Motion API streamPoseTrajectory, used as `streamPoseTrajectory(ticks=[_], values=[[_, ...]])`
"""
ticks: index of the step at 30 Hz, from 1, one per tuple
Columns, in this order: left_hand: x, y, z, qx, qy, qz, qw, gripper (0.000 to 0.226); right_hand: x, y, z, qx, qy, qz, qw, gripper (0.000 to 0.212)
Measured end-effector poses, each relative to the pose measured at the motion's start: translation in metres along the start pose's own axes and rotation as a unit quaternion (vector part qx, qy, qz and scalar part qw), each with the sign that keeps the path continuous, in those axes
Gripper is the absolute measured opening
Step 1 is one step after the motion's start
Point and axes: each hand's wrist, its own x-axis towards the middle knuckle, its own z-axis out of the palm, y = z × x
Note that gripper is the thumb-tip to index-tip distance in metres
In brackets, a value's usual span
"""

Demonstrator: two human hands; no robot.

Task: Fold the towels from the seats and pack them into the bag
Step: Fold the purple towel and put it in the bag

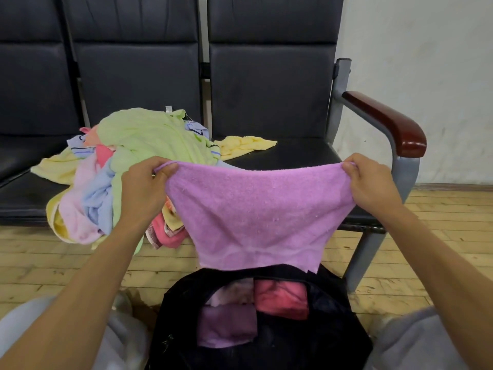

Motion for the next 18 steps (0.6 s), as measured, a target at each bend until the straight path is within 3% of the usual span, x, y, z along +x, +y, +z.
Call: streamPoseTrajectory(ticks=[6,12,18], values=[[0.0017,-0.0017,-0.0006,0.037,0.000,0.014,0.999,0.018,0.0029,0.0017,-0.0075,-0.016,0.015,-0.034,0.999,0.029],[0.0031,-0.0068,0.0012,0.050,-0.006,0.003,0.999,0.020,0.0005,0.0020,-0.0086,-0.003,0.001,-0.010,1.000,0.031],[0.0037,-0.0070,-0.0020,-0.013,0.019,-0.027,0.999,0.015,0.0021,0.0004,-0.0083,0.065,0.029,0.033,0.997,0.028]])
